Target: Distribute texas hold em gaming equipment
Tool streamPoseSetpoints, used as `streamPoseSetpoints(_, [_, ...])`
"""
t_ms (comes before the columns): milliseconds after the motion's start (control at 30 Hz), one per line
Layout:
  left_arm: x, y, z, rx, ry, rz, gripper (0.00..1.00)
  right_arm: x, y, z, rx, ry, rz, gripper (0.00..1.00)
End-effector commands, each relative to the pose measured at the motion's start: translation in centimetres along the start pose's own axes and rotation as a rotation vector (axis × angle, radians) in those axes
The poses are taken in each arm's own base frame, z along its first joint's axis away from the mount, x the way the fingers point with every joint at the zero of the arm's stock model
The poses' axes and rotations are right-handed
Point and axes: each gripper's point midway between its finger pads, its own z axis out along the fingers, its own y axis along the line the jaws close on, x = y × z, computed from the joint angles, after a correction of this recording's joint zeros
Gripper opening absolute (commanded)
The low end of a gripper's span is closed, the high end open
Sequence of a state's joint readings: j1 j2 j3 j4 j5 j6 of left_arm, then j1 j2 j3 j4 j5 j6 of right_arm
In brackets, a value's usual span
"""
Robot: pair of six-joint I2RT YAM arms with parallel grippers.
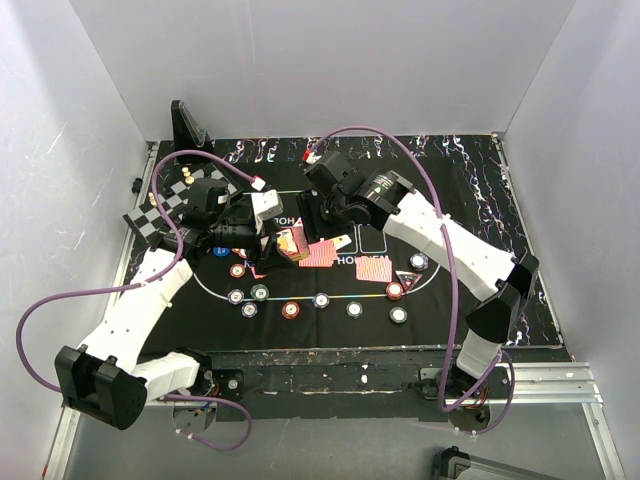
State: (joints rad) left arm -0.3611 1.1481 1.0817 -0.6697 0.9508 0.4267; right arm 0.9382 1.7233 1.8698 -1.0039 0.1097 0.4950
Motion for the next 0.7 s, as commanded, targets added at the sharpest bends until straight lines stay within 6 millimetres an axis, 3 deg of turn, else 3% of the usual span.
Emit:
streamPoseSetpoints(0, [-3.2, -0.1, -0.7, -0.009, -0.069, 0.087, 0.0, -1.1, 1.6, -0.6, -0.033, -0.023, 0.013, 0.58])
streamPoseSetpoints(167, [-3.5, 0.0, -0.8, -0.013, -0.075, 0.089, 0.0, -1.3, 3.1, -0.7, -0.075, -0.016, 0.018, 0.58])
streamPoseSetpoints(233, [-3.6, -0.1, -0.9, -0.014, -0.077, 0.091, 0.0, -1.5, 2.6, -1.0, -0.057, -0.036, 0.021, 0.58])
streamPoseSetpoints(367, [-3.8, -0.3, -1.2, -0.02, -0.083, 0.098, 0.0, -2.2, -1.5, -3.0, 0.022, -0.068, 0.076, 0.6])
streamPoseSetpoints(500, [-3.9, -0.7, -1.4, -0.021, -0.089, 0.104, 0.0, -2.9, -4.2, -5.8, -0.069, -0.152, 0.203, 0.67])
streamPoseSetpoints(667, [-4.1, -0.6, -1.4, -0.02, -0.091, 0.104, 0.0, -2.9, -0.2, -7.5, -0.474, -0.182, 0.297, 0.77])
